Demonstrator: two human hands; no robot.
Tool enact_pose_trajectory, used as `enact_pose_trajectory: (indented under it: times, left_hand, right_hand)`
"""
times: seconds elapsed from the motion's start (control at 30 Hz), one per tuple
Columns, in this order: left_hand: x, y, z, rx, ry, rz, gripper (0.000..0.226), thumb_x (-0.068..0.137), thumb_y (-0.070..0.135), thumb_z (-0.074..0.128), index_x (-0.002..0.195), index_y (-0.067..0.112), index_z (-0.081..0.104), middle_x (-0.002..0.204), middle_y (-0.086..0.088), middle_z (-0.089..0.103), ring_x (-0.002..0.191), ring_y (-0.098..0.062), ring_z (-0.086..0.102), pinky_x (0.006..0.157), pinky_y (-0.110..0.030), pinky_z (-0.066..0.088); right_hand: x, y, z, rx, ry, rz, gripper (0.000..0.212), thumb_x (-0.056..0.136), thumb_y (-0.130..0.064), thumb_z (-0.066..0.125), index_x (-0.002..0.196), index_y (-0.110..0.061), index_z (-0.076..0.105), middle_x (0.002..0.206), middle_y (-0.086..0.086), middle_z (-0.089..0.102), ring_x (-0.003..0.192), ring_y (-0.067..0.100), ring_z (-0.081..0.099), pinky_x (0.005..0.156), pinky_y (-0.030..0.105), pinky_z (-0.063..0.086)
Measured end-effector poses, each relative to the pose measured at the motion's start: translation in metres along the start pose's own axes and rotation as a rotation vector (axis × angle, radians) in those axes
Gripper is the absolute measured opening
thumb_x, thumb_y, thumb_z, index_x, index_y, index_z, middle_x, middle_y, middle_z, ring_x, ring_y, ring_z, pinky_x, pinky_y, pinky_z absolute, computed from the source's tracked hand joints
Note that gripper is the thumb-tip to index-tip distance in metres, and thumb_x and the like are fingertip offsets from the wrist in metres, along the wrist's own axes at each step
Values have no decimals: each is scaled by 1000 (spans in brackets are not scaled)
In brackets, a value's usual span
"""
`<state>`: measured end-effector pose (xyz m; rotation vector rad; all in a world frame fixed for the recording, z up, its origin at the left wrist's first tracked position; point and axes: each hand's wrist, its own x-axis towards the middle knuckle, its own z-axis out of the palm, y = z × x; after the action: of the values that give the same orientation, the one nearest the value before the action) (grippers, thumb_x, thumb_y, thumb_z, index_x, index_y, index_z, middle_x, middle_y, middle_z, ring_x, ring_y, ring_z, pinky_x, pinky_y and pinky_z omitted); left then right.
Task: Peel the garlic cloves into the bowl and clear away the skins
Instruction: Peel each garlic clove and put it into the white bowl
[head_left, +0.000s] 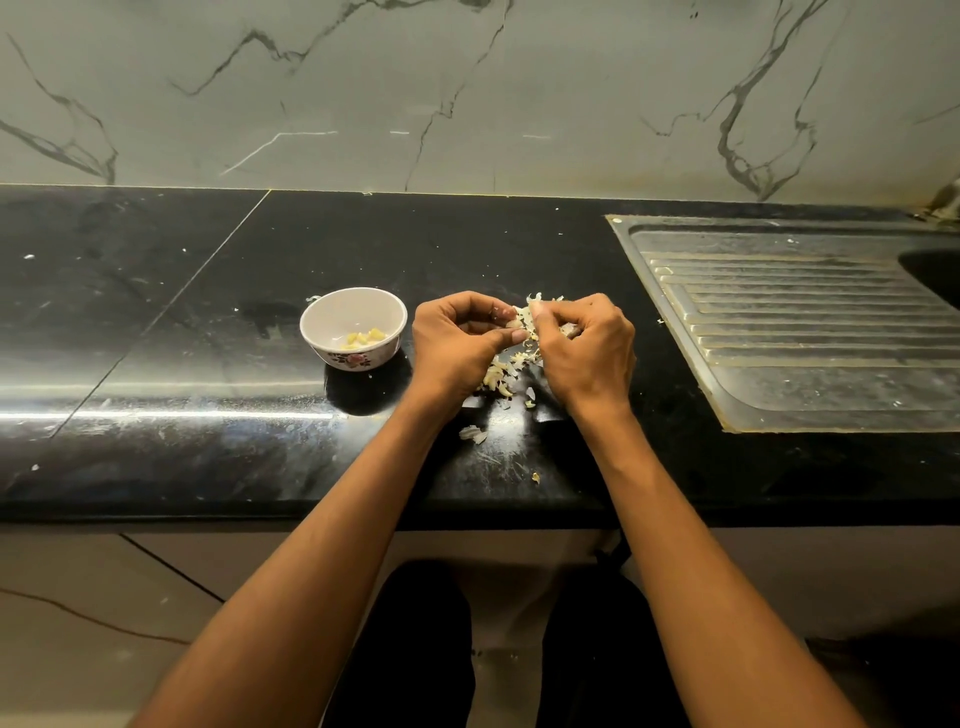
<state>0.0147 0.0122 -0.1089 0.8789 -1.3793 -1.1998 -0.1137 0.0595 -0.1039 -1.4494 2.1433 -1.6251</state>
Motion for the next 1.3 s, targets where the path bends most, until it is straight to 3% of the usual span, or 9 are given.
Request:
enact_pose_trajectory:
  times: [0.17, 0.23, 0.43, 0.63, 0.8, 0.87, 0.97, 1.13, 1.3]
  left_hand:
    - [0, 0, 0, 23, -6, -5, 27, 66, -12, 88, 83, 4, 73, 86, -16, 76, 78, -22, 73, 78, -33, 63]
    - [-1, 1, 0, 36, -9, -4, 28, 66, -13, 88, 83, 5, 73, 85, -14, 76, 78, -22, 73, 79, -35, 63]
    - [0, -1, 0, 70, -4, -1, 30, 65, -13, 87, 82, 7, 74, 85, -11, 76, 78, -23, 72, 80, -41, 64]
    - [0, -1, 0, 99, 9, 3, 29, 66, -14, 86, 85, 4, 75, 86, -12, 76, 77, -19, 71, 82, -41, 63]
    - [-1, 1, 0, 104, 15, -6, 26, 69, -13, 86, 87, 2, 75, 86, -12, 77, 77, -19, 72, 81, -38, 64]
    - [-1, 0, 0, 104, 9, -9, 26, 69, -12, 86, 86, 4, 75, 86, -13, 77, 77, -19, 72, 80, -37, 64]
    - [-1, 0, 0, 101, 1, -8, 26, 69, -12, 86, 86, 3, 75, 85, -12, 76, 75, -16, 71, 77, -32, 63]
    - [-1, 1, 0, 111, -6, 1, 26, 69, -12, 86, 86, 5, 75, 83, -9, 76, 74, -14, 72, 75, -28, 62]
    - [-1, 0, 0, 132, 11, -6, 27, 68, -13, 86, 85, 5, 75, 84, -11, 76, 75, -15, 72, 75, -29, 62]
  right_hand:
    - [1, 0, -4, -51, -9, 24, 6, 81, -18, 79, 86, -21, 82, 89, -3, 76, 80, 16, 70, 69, 34, 57]
    - [1, 1, -4, -63, -45, 20, 25, 75, -6, 76, 91, -24, 82, 95, -4, 75, 83, 16, 70, 70, 36, 59]
    - [-3, -5, -4, -5, 12, 23, 10, 86, -30, 76, 81, -24, 83, 73, -10, 75, 67, 9, 69, 61, 33, 58]
    - [0, 1, -3, -40, -44, 26, 28, 79, -11, 74, 100, -27, 82, 96, -7, 78, 83, 13, 72, 71, 30, 59]
    - [-1, -1, -3, -19, 29, 20, 16, 87, -25, 76, 73, -19, 80, 66, -8, 73, 61, 9, 67, 56, 29, 55]
    - [0, 2, -5, -29, -2, 17, 6, 80, -16, 79, 80, -21, 82, 78, -7, 76, 68, 9, 69, 60, 27, 56]
    - [2, 6, -4, -53, -46, 19, 30, 73, -7, 76, 97, -24, 82, 94, -5, 77, 78, 12, 69, 63, 20, 49]
    - [1, 3, -2, 13, 0, 21, 11, 85, -21, 78, 95, -22, 84, 88, -6, 79, 73, 5, 68, 63, 15, 50]
    - [2, 8, -1, 36, -52, -73, 29, 77, -4, 79, 99, -21, 82, 97, -6, 76, 68, 3, 64, 61, 19, 54]
